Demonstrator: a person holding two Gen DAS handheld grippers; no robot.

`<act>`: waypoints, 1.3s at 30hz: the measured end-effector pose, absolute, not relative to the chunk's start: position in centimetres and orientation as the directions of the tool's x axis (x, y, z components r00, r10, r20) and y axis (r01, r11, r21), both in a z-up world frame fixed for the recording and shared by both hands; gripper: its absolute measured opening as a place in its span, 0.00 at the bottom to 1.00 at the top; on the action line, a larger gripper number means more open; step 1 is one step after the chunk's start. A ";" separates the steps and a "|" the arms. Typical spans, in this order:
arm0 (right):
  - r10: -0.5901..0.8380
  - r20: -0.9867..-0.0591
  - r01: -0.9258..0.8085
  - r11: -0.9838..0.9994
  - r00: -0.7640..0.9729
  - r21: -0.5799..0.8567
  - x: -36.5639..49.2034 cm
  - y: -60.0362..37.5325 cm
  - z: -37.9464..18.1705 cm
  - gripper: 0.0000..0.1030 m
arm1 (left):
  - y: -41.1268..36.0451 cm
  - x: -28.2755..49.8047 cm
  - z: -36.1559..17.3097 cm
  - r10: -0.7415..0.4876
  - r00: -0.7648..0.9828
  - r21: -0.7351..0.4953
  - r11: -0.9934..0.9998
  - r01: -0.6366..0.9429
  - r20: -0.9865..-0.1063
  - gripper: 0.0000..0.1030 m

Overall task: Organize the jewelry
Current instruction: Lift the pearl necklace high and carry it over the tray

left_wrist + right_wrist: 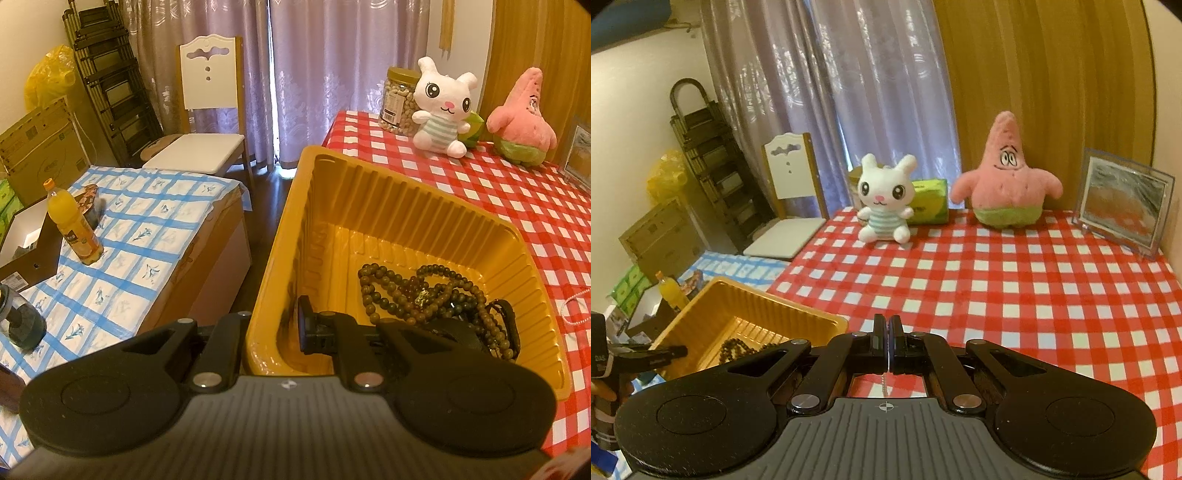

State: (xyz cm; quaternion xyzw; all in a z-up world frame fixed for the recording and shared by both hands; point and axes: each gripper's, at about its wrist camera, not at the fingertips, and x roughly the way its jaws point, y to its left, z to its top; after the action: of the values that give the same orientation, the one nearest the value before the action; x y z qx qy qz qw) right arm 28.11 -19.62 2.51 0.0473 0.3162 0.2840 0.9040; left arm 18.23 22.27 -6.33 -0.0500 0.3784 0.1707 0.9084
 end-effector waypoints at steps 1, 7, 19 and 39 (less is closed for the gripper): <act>0.545 -0.544 -0.486 0.833 0.638 0.264 28.1 -19.5 2.6 0.01 | 22.3 18.2 -6.3 0.271 0.656 0.037 0.937 -0.347 -0.704 0.10; 0.553 -0.533 -0.502 0.827 0.640 0.254 27.9 -18.8 3.4 0.01 | 22.2 18.2 -6.3 0.263 0.664 0.031 0.940 -0.339 -0.700 0.10; 0.603 -0.478 -0.565 0.789 0.638 0.241 27.8 -16.9 6.4 0.01 | 22.3 18.1 -6.2 0.248 0.678 0.016 0.944 -0.330 -0.692 0.10; 0.771 -0.399 -0.733 0.619 0.496 0.283 29.2 -6.2 8.0 0.01 | 22.5 18.1 -6.6 0.225 0.684 -0.014 0.946 -0.325 -0.694 0.10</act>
State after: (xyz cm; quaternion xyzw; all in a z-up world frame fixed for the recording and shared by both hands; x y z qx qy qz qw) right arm 29.18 -6.21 8.00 0.0378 0.2501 0.4350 0.8642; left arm 18.10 22.50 -6.57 -0.0680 0.3682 0.1504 0.9150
